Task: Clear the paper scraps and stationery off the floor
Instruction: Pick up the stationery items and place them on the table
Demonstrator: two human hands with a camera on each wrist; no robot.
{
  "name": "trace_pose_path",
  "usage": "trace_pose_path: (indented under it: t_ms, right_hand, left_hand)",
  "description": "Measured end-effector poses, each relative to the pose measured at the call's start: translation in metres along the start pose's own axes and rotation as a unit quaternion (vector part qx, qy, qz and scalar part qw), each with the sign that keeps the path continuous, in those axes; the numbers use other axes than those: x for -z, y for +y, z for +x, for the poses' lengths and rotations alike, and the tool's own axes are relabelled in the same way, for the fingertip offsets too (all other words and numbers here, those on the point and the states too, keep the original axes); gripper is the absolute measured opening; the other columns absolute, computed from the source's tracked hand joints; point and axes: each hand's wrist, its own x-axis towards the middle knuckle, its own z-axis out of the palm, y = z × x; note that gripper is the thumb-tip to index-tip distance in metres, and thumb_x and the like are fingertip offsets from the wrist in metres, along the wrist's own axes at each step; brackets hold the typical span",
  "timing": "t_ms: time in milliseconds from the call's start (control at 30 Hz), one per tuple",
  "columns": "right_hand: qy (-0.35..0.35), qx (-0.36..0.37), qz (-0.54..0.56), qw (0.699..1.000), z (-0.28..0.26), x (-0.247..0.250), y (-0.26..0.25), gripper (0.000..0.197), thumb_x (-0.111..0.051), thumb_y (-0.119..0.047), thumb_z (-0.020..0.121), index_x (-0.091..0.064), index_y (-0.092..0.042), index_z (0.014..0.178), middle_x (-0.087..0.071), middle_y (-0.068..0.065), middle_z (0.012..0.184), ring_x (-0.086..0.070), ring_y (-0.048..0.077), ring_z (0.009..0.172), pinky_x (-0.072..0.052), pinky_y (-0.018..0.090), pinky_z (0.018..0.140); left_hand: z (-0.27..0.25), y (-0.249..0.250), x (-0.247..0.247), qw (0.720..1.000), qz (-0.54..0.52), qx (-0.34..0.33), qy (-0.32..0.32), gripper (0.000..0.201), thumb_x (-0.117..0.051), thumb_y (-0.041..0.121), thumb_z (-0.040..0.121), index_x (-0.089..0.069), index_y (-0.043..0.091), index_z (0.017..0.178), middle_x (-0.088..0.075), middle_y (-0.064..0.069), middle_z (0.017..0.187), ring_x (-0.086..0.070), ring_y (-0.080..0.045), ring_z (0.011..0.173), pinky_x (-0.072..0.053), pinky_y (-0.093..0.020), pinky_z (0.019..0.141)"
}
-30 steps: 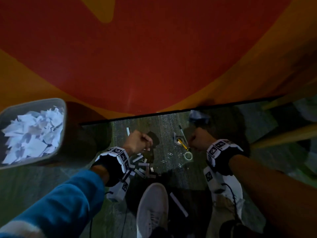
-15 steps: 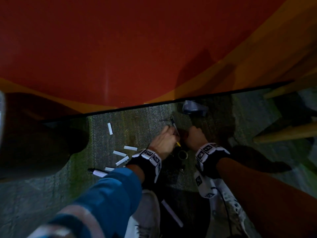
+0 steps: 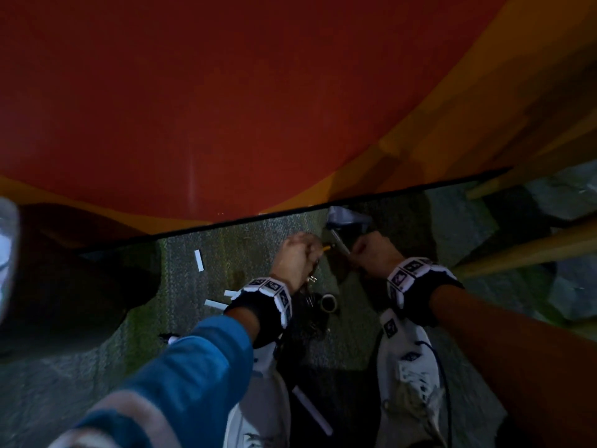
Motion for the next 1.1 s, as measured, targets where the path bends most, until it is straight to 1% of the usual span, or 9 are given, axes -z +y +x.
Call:
trace_pose_path:
  t_ms: [133, 267, 333, 400, 633, 767, 933, 1000, 1100]
  right_hand:
    - [0.061, 0.075, 0.045, 0.994, -0.027, 0.054, -0.027, 0.009, -0.072, -0.014, 0.084, -0.075, -0.006, 0.084, -0.073, 0.014, 0.087, -0.065, 0.021, 0.080, -0.051, 0.034, 0.078]
    - [0.126, 0.138, 0.081, 0.979, -0.072, 0.119, -0.065, 0.011, -0.066, 0.000, 0.081, -0.073, -0.006, 0.076, -0.068, 0.011, 0.074, -0.056, 0.002, 0.054, -0.048, 0.026, 0.063]
    - [0.168, 0.159, 0.071, 0.970, -0.103, 0.156, -0.083, 0.011, -0.069, -0.003, 0.079, -0.074, -0.012, 0.074, -0.067, 0.005, 0.066, -0.059, 0.010, 0.056, -0.048, 0.021, 0.056]
    - [0.191, 0.177, 0.090, 0.961, -0.137, 0.196, -0.098, 0.011, -0.076, -0.010, 0.077, -0.074, -0.020, 0.074, -0.070, 0.005, 0.065, -0.064, 0.022, 0.062, -0.055, 0.033, 0.061]
    - [0.299, 0.258, 0.168, 0.903, -0.262, 0.304, -0.109, 0.008, -0.071, -0.021, 0.091, -0.072, -0.017, 0.083, -0.069, 0.014, 0.070, -0.065, 0.031, 0.066, -0.055, 0.047, 0.063]
    - [0.413, 0.267, 0.268, 0.828, -0.312, 0.332, -0.079, 0.010, -0.064, -0.019, 0.095, -0.068, -0.012, 0.090, -0.068, 0.009, 0.069, -0.064, 0.017, 0.059, -0.054, 0.032, 0.057]
    - [0.536, 0.229, 0.277, 0.764, -0.336, 0.369, -0.033, 0.009, -0.060, -0.020, 0.097, -0.066, -0.019, 0.090, -0.069, 0.003, 0.073, -0.067, 0.014, 0.063, -0.057, 0.031, 0.058]
    - [0.578, 0.210, 0.275, 0.739, -0.334, 0.385, -0.011, 0.009, -0.059, -0.017, 0.096, -0.065, -0.019, 0.089, -0.068, 0.004, 0.075, -0.067, 0.014, 0.065, -0.055, 0.027, 0.058]
    - [0.599, 0.181, 0.270, 0.732, -0.323, 0.401, 0.015, 0.010, -0.058, -0.019, 0.094, -0.067, -0.020, 0.089, -0.068, 0.003, 0.075, -0.067, 0.021, 0.071, -0.057, 0.041, 0.066]
  left_hand:
    - [-0.002, 0.061, 0.051, 0.998, -0.051, 0.025, 0.016, 0.011, -0.061, 0.006, 0.090, -0.069, 0.013, 0.090, -0.066, 0.003, 0.070, -0.063, -0.009, 0.057, -0.055, -0.031, 0.055]
    - [-0.003, 0.127, 0.098, 0.997, -0.015, -0.023, 0.066, 0.013, -0.066, 0.017, 0.085, -0.071, 0.029, 0.089, -0.070, 0.008, 0.075, -0.065, -0.016, 0.077, -0.050, -0.024, 0.075]
    - [-0.009, 0.170, 0.122, 0.996, -0.020, -0.042, 0.081, 0.012, -0.067, 0.019, 0.087, -0.070, 0.031, 0.088, -0.068, 0.010, 0.073, -0.063, -0.013, 0.074, -0.047, -0.019, 0.070]
    - [-0.016, 0.215, 0.143, 0.992, -0.032, -0.071, 0.101, 0.010, -0.068, 0.017, 0.087, -0.070, 0.026, 0.087, -0.066, 0.010, 0.070, -0.061, -0.009, 0.069, -0.045, -0.012, 0.063]
    - [-0.052, 0.362, 0.181, 0.975, -0.093, -0.172, 0.109, 0.005, -0.075, 0.021, 0.086, -0.070, 0.021, 0.087, -0.072, 0.004, 0.081, -0.068, -0.008, 0.078, -0.055, -0.026, 0.066]
    - [-0.067, 0.433, 0.168, 0.960, -0.115, -0.237, 0.097, 0.010, -0.075, 0.020, 0.088, -0.069, 0.020, 0.095, -0.070, 0.002, 0.081, -0.065, -0.007, 0.072, -0.048, -0.021, 0.059]
    - [-0.064, 0.500, 0.136, 0.955, -0.083, -0.275, 0.069, 0.005, -0.072, 0.014, 0.087, -0.070, 0.016, 0.091, -0.072, -0.003, 0.080, -0.069, -0.020, 0.074, -0.058, -0.045, 0.065]
    - [-0.052, 0.521, 0.122, 0.953, -0.083, -0.284, 0.060, 0.004, -0.072, 0.013, 0.085, -0.070, 0.016, 0.088, -0.071, -0.004, 0.079, -0.069, -0.024, 0.074, -0.058, -0.047, 0.065]
    - [-0.031, 0.545, 0.105, 0.950, -0.084, -0.292, 0.070, 0.005, -0.073, 0.012, 0.080, -0.071, 0.016, 0.083, -0.071, 0.001, 0.075, -0.069, -0.016, 0.069, -0.060, -0.042, 0.067]
